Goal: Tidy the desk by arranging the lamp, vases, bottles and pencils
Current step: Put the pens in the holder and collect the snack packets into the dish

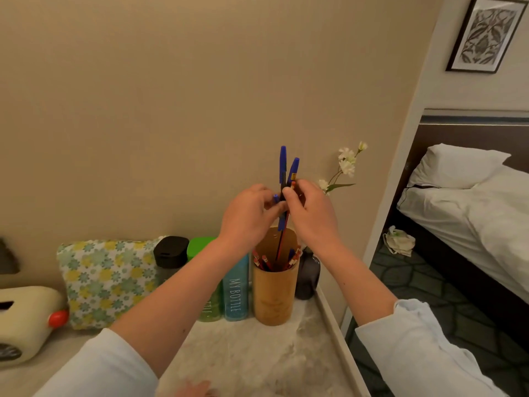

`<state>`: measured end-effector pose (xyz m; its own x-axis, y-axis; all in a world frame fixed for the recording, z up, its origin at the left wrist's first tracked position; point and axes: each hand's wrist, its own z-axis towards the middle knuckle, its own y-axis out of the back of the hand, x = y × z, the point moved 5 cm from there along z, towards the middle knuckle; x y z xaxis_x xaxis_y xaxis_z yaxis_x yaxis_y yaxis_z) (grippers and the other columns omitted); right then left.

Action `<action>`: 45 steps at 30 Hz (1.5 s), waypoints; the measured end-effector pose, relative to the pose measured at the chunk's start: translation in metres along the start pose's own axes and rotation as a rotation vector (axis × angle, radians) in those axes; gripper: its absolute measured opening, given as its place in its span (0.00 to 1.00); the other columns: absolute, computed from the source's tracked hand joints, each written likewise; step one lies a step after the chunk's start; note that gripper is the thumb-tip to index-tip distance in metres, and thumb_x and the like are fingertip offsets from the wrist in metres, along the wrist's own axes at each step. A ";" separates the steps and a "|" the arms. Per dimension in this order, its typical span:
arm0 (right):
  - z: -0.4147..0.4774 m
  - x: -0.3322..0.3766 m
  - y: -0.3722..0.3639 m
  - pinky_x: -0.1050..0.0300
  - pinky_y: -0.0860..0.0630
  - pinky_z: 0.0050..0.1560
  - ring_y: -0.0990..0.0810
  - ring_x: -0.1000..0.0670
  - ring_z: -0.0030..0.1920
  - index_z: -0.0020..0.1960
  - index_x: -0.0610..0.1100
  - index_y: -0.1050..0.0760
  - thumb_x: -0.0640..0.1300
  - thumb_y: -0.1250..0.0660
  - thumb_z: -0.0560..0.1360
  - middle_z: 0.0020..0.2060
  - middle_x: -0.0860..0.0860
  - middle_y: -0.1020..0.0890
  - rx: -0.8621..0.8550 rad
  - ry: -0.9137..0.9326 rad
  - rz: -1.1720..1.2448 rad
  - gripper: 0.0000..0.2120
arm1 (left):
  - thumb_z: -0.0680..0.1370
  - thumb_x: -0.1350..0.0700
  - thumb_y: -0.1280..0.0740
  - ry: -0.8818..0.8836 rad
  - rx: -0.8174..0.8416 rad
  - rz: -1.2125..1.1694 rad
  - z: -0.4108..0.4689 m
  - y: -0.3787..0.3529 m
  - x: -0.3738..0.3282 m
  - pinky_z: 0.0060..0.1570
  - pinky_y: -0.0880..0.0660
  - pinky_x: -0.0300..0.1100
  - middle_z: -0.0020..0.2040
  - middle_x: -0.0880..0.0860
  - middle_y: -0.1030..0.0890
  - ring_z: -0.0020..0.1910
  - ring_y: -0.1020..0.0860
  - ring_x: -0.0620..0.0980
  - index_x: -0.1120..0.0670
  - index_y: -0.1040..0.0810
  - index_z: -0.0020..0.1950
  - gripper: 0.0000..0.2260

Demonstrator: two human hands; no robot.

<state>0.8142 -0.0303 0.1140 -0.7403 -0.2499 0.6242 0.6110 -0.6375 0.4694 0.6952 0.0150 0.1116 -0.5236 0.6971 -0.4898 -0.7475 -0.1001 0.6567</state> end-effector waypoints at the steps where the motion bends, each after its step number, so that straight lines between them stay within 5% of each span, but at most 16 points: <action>1: 0.001 0.001 -0.001 0.65 0.37 0.33 0.27 0.61 0.38 0.39 0.54 0.31 0.49 0.40 0.79 0.36 0.57 0.27 0.015 -0.001 -0.004 0.10 | 0.77 0.47 0.35 0.003 0.002 0.015 0.000 0.001 0.000 0.36 0.29 0.47 0.41 0.49 0.25 0.39 0.25 0.49 0.54 0.20 0.41 0.13; 8: -0.013 -0.019 -0.013 0.65 0.38 0.34 0.28 0.60 0.38 0.39 0.54 0.31 0.50 0.40 0.79 0.36 0.57 0.27 0.089 -0.044 -0.064 0.10 | 0.77 0.44 0.35 0.035 0.067 0.106 -0.012 -0.015 0.013 0.31 0.36 0.43 0.38 0.48 0.26 0.36 0.27 0.48 0.50 0.24 0.38 0.12; 13: -0.032 -0.047 -0.028 0.59 0.31 0.40 0.25 0.53 0.45 0.51 0.51 0.22 0.51 0.38 0.78 0.40 0.58 0.26 0.171 -0.112 -0.197 0.08 | 0.75 0.41 0.35 0.034 0.157 0.265 -0.021 -0.034 0.023 0.31 0.35 0.45 0.34 0.50 0.23 0.35 0.25 0.52 0.50 0.26 0.35 0.15; 16: -0.049 -0.061 -0.033 0.51 0.30 0.53 0.26 0.48 0.53 0.58 0.55 0.21 0.51 0.36 0.77 0.41 0.56 0.25 0.215 -0.170 -0.323 0.11 | 0.73 0.40 0.33 -0.002 0.167 0.370 -0.032 -0.041 0.030 0.39 0.34 0.46 0.37 0.49 0.19 0.42 0.22 0.53 0.47 0.19 0.43 0.11; 20: -0.062 -0.067 -0.035 0.51 0.36 0.62 0.32 0.49 0.63 0.67 0.61 0.28 0.51 0.34 0.75 0.57 0.52 0.22 0.236 -0.240 -0.307 0.21 | 0.72 0.39 0.32 0.021 0.095 0.368 -0.044 -0.034 0.038 0.53 0.36 0.47 0.51 0.45 0.18 0.55 0.26 0.50 0.42 0.22 0.60 0.19; 26: -0.075 -0.036 -0.036 0.49 0.40 0.70 0.35 0.50 0.70 0.67 0.58 0.28 0.45 0.34 0.74 0.67 0.51 0.27 0.135 -0.179 -0.118 0.22 | 0.75 0.42 0.33 0.041 0.004 0.267 -0.063 -0.004 0.034 0.56 0.37 0.45 0.53 0.42 0.19 0.57 0.26 0.47 0.41 0.23 0.61 0.15; 30: -0.088 0.004 -0.048 0.56 0.29 0.62 0.27 0.56 0.62 0.62 0.55 0.24 0.40 0.36 0.74 0.54 0.63 0.25 0.125 -0.064 0.061 0.19 | 0.78 0.48 0.35 0.101 -0.125 0.080 -0.093 0.028 0.045 0.53 0.29 0.45 0.50 0.43 0.19 0.53 0.24 0.45 0.45 0.21 0.58 0.10; 33: -0.102 0.035 -0.072 0.56 0.24 0.56 0.23 0.58 0.54 0.59 0.54 0.24 0.38 0.37 0.75 0.52 0.59 0.20 0.197 -0.035 0.203 0.16 | 0.80 0.48 0.40 0.223 -0.211 -0.036 -0.121 0.053 0.064 0.47 0.27 0.41 0.50 0.42 0.21 0.49 0.24 0.42 0.45 0.21 0.56 0.10; 39: -0.129 0.102 -0.144 0.69 0.28 0.48 0.24 0.64 0.48 0.56 0.53 0.22 0.38 0.36 0.74 0.50 0.58 0.19 0.361 0.026 0.297 0.15 | 0.81 0.48 0.42 0.420 -0.318 -0.027 -0.185 0.116 0.121 0.44 0.27 0.39 0.51 0.42 0.22 0.48 0.24 0.41 0.44 0.24 0.56 0.09; 45: -0.159 0.177 -0.225 0.64 0.26 0.44 0.23 0.61 0.46 0.57 0.52 0.22 0.40 0.36 0.75 0.49 0.58 0.20 0.545 0.089 0.369 0.13 | 0.81 0.48 0.42 0.588 -0.447 0.078 -0.254 0.198 0.178 0.45 0.26 0.42 0.52 0.42 0.22 0.47 0.24 0.41 0.44 0.25 0.57 0.09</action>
<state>0.5013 -0.0474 0.0194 -0.4616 -0.4556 0.7612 0.8659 -0.0449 0.4982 0.3503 -0.0611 0.0087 -0.6205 0.1937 -0.7599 -0.7286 -0.5009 0.4672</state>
